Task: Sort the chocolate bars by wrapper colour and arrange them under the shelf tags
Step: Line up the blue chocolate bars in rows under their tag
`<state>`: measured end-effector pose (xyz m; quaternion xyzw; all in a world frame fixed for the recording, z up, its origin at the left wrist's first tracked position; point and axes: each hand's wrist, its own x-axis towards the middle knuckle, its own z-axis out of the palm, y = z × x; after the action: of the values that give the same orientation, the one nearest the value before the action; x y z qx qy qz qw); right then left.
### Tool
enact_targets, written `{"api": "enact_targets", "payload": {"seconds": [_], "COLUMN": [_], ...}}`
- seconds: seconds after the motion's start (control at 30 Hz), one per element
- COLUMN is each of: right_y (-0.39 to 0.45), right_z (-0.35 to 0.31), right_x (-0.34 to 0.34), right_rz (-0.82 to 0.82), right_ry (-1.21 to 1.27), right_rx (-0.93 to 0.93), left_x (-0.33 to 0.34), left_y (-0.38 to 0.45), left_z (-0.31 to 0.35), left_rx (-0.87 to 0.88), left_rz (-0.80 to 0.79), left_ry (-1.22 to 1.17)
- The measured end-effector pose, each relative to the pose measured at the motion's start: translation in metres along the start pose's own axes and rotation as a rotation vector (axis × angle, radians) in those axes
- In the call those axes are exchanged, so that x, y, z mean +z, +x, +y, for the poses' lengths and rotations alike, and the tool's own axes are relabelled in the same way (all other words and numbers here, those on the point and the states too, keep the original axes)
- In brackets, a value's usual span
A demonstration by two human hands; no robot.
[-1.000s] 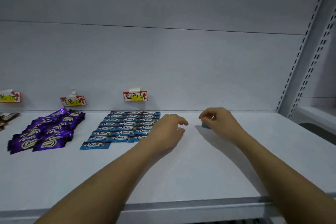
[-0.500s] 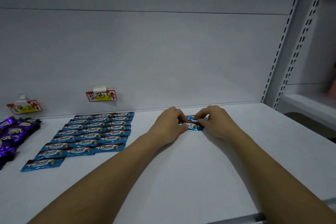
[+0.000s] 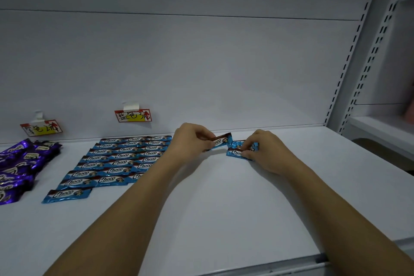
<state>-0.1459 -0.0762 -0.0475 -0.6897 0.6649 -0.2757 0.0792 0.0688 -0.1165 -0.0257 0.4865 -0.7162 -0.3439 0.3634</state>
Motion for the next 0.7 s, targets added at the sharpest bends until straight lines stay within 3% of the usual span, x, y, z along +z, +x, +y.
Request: {"api": "enact_targets", "payload": {"seconds": [0.47,0.7], "right_y": [-0.016,-0.023], "right_z": [-0.009,-0.042], "right_x": [-0.009,-0.003], "right_rz": [0.060,-0.007], "right_ry": [0.378,0.506], "right_rx": [0.094,0.025], "left_x": [-0.018,-0.102], "left_y": [-0.024,-0.066], "left_z": [0.012,-0.011], "left_rx": [-0.060,-0.011], "left_rz": [-0.064,0.056], "left_ry": [-0.327,-0.061]}}
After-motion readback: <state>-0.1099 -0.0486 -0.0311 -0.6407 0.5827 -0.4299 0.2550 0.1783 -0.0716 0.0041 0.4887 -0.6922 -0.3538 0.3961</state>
